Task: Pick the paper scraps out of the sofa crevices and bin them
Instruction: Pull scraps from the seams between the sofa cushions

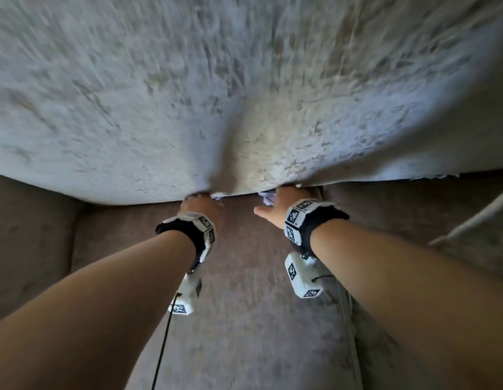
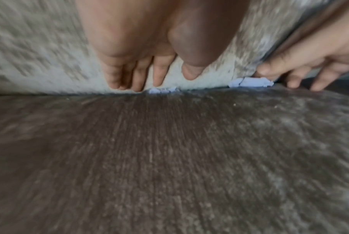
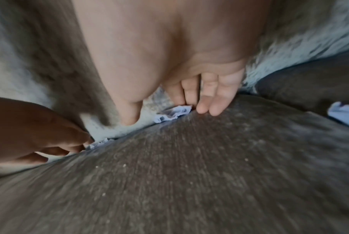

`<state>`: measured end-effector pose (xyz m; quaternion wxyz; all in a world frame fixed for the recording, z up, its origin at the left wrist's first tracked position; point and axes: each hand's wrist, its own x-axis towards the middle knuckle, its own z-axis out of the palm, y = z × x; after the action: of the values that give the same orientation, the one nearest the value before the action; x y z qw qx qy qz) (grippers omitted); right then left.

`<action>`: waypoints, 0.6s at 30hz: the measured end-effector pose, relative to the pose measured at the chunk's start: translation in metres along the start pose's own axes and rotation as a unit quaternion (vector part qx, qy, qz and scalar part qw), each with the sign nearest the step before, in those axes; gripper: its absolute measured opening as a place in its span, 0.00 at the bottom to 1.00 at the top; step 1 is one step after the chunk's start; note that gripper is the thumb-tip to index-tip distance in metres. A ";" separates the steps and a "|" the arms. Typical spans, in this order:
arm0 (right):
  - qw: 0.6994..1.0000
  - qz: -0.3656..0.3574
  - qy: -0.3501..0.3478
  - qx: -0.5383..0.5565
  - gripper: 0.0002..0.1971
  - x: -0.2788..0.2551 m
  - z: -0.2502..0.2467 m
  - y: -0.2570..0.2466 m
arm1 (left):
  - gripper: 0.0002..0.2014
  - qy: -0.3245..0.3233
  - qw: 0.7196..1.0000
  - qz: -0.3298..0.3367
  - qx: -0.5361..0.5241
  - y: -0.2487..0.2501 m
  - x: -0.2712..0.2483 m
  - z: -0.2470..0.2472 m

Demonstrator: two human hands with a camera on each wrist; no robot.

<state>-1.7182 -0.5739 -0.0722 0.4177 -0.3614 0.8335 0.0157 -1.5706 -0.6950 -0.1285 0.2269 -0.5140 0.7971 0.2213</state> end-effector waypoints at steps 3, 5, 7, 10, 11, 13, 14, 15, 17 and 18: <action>0.999 0.032 -0.010 -0.019 0.19 0.018 0.001 -0.004 | 0.31 0.028 0.999 -0.016 -0.016 0.004 -0.006 0.010; 0.998 0.059 -0.004 -0.007 0.24 0.027 0.001 -0.005 | 0.25 0.023 0.998 -0.055 -0.028 0.008 -0.008 0.004; 0.998 0.064 0.005 0.003 0.25 0.031 0.004 -0.003 | 0.21 0.021 0.993 -0.099 -0.065 0.007 -0.005 0.001; 0.998 0.029 0.043 -0.018 0.24 0.027 0.001 0.003 | 0.16 0.025 0.983 -0.138 -0.120 0.006 0.003 -0.005; 0.999 0.014 0.044 -0.026 0.22 0.024 0.000 0.007 | 0.15 0.035 0.979 -0.151 -0.130 0.005 0.005 -0.003; 0.997 -0.029 0.059 -0.038 0.14 0.015 -0.001 0.016 | 0.16 0.044 0.973 -0.184 -0.135 0.006 0.006 -0.004; 0.995 -0.049 0.073 -0.034 0.10 0.010 -0.002 0.021 | 0.15 0.051 0.969 -0.195 -0.140 0.009 0.004 -0.006; 0.994 -0.068 0.084 -0.025 0.07 0.005 -0.002 0.027 | 0.15 0.053 0.969 -0.196 -0.140 0.011 0.005 -0.004; 0.992 -0.087 0.092 -0.001 0.05 -0.005 -0.002 0.040 | 0.14 0.037 0.975 -0.161 -0.151 0.014 -0.001 -0.001; 0.992 -0.083 0.098 0.009 0.05 -0.012 -0.004 0.048 | 0.15 0.039 0.976 -0.153 -0.150 0.018 -0.005 0.000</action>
<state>-1.7457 -0.5329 -0.0746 0.3368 -0.4251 0.8379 -0.0621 -1.5851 -0.6850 -0.1234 0.1478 -0.6663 0.6748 0.2806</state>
